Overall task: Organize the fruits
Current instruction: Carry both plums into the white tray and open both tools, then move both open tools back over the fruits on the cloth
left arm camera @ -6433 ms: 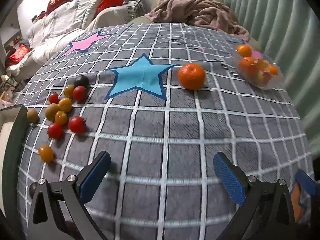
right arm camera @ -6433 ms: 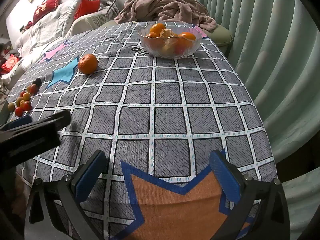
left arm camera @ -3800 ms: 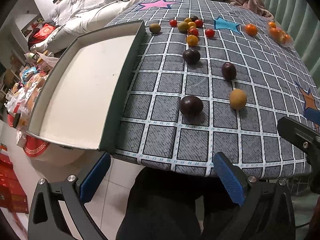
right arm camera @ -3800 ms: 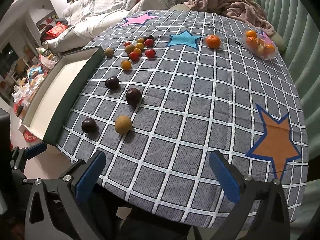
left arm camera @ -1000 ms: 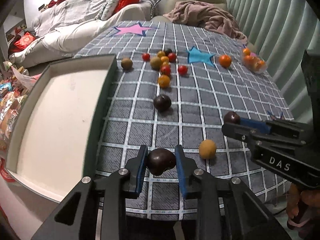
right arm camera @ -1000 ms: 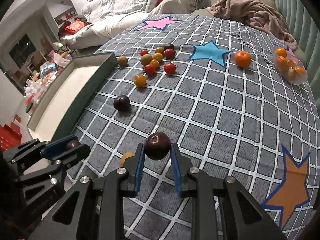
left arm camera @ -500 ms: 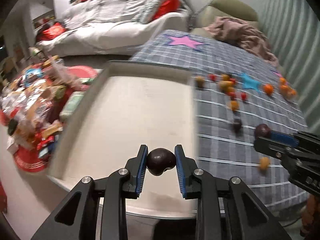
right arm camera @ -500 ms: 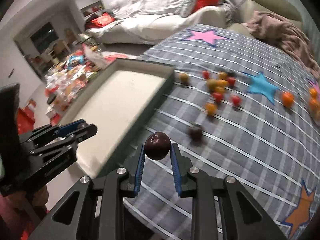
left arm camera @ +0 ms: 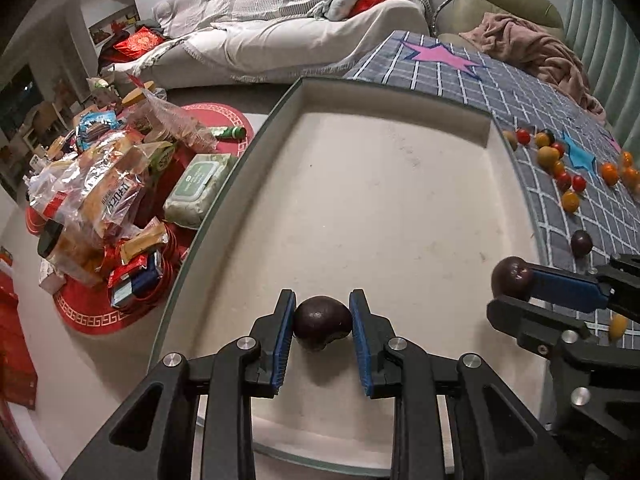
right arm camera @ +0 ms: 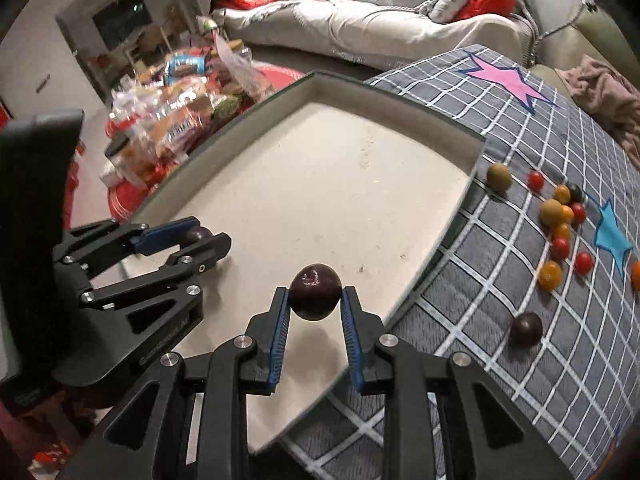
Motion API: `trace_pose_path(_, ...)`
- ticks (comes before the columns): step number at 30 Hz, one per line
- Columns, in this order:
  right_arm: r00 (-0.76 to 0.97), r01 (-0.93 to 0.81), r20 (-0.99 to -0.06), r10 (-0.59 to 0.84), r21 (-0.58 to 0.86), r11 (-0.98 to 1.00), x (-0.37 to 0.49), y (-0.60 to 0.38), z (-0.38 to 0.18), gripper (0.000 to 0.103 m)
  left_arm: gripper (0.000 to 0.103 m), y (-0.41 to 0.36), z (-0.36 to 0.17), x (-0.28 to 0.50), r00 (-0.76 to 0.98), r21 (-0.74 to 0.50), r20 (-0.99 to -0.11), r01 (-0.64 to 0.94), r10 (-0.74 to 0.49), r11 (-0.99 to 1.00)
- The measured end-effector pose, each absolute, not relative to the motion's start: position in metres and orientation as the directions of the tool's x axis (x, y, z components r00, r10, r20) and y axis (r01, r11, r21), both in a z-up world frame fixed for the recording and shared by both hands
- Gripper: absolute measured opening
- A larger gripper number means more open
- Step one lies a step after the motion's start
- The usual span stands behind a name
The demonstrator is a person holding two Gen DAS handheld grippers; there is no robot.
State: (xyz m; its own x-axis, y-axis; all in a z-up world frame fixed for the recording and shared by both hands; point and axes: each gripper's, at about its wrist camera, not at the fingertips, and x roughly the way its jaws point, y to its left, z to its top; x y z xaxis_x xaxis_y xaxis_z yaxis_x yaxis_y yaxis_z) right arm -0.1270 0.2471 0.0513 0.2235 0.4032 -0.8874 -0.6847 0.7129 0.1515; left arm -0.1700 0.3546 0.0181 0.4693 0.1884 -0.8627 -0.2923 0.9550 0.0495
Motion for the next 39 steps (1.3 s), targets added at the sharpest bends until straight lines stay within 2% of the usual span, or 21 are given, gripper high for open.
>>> trace_pose_path(8, 0.215, -0.734, -0.917, 0.336, 0.075, 0.675, -0.129, 0.263, 0.035, 0.029, 0.03, 0.356, 0.015, -0.167, 0.479, 0.064, -0.855, -0.28, 0.197, 0.958)
trace_pose_path(10, 0.232, -0.741, -0.917, 0.326, 0.05, 0.669, -0.131, 0.264, 0.035, 0.036, 0.05, 0.356, 0.015, -0.167, 0.479, 0.081, -0.85, -0.289, 0.217, 0.954)
trace_pose_path(11, 0.247, -0.739, -0.917, 0.314, 0.031, 0.673, -0.131, 0.264, 0.036, 0.042, 0.069, 0.358, 0.014, -0.168, 0.475, 0.116, -0.84, -0.314, 0.262, 0.942)
trace_pose_path(12, 0.254, -0.738, -0.915, 0.312, 0.025, 0.674, -0.13, 0.263, 0.037, 0.045, 0.077, 0.361, 0.015, -0.17, 0.485, 0.128, -0.826, -0.333, 0.287, 0.934)
trace_pose_path(14, 0.26, -0.733, -0.907, 0.332, 0.039, 0.68, -0.129, 0.259, 0.042, 0.064, 0.077, 0.367, 0.015, -0.172, 0.494, 0.093, -0.829, -0.34, 0.262, 0.936)
trace_pose_path(17, 0.295, -0.722, -0.889, 0.35, 0.033, 0.691, -0.128, 0.252, 0.056, 0.08, 0.077, 0.371, 0.017, -0.173, 0.492, 0.059, -0.837, -0.354, 0.239, 0.933)
trace_pose_path(21, 0.358, -0.698, -0.861, 0.362, 0.011, 0.716, -0.127, 0.235, 0.077, 0.082, 0.077, 0.365, 0.026, -0.174, 0.509, 0.049, -0.829, -0.348, 0.232, 0.936)
trace_pose_path(26, 0.404, -0.616, -0.841, 0.359, 0.04, 0.786, -0.125, 0.186, 0.087, 0.083, 0.077, 0.34, 0.044, -0.175, 0.554, -0.002, -0.816, -0.289, 0.165, 0.957)
trace_pose_path(39, 0.4, -0.352, -0.877, 0.268, 0.123, 0.928, -0.141, 0.042, 0.052, 0.083, 0.077, 0.22, 0.055, -0.15, 0.579, 0.018, -0.814, -0.042, 0.039, 0.999)
